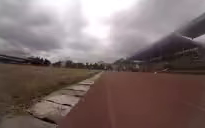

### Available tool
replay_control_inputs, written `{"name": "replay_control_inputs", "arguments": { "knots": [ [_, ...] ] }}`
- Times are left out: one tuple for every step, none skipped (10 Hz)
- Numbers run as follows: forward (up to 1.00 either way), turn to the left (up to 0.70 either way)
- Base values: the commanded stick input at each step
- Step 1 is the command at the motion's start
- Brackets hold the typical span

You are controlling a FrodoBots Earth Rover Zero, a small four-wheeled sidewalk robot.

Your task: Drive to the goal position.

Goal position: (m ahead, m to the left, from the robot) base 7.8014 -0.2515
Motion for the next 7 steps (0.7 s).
{"name": "replay_control_inputs", "arguments": {
  "knots": [
    [1.0,0.0],
    [1.0,0.0],
    [1.0,0.0],
    [1.0,0.0],
    [1.0,0.0],
    [1.0,0.0],
    [1.0,0.0]
  ]
}}
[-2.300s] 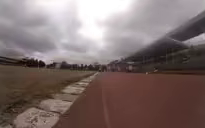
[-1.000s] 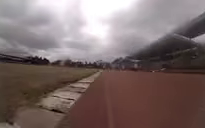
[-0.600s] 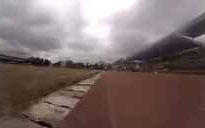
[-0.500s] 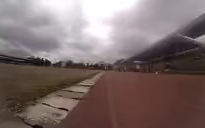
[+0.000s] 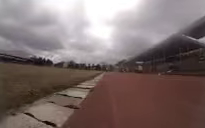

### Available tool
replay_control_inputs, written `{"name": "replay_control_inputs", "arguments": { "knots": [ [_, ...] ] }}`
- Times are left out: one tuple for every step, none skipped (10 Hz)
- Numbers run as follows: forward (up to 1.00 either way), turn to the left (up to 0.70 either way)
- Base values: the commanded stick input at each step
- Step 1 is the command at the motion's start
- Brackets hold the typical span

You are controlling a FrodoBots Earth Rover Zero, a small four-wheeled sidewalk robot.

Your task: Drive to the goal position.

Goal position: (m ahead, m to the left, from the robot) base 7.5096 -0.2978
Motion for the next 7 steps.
{"name": "replay_control_inputs", "arguments": {
  "knots": [
    [1.0,0.0],
    [1.0,0.0],
    [1.0,0.0],
    [1.0,0.0],
    [1.0,0.0],
    [1.0,0.0],
    [1.0,0.0]
  ]
}}
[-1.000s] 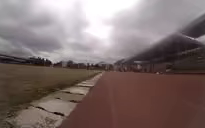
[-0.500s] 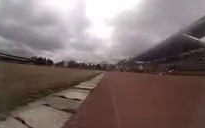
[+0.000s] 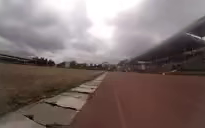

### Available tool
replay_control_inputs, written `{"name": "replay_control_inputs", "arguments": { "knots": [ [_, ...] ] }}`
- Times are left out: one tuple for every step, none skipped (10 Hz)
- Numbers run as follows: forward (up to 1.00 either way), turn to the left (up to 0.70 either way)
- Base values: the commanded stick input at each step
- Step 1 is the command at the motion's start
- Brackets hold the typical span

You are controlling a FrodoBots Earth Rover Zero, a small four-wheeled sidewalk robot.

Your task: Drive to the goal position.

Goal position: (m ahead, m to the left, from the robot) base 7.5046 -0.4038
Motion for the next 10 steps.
{"name": "replay_control_inputs", "arguments": {
  "knots": [
    [1.0,0.0],
    [1.0,0.0],
    [1.0,0.0],
    [1.0,0.0],
    [1.0,0.0],
    [1.0,0.0],
    [1.0,0.0],
    [1.0,0.0],
    [1.0,0.0],
    [1.0,0.0]
  ]
}}
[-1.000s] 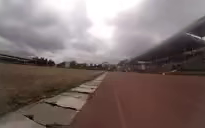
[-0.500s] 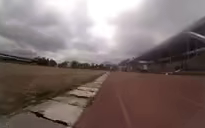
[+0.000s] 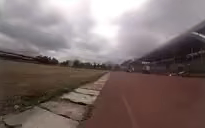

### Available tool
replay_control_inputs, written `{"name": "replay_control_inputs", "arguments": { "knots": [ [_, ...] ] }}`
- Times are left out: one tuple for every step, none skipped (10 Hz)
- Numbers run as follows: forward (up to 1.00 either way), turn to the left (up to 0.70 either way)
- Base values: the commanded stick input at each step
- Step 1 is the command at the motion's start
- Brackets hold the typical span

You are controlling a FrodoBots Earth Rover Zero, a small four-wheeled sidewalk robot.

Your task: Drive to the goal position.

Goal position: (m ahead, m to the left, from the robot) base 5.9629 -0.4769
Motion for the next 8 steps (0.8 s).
{"name": "replay_control_inputs", "arguments": {
  "knots": [
    [1.0,0.0],
    [1.0,0.0],
    [1.0,0.0],
    [1.0,0.0],
    [1.0,0.0],
    [1.0,0.0],
    [1.0,0.0],
    [1.0,0.0]
  ]
}}
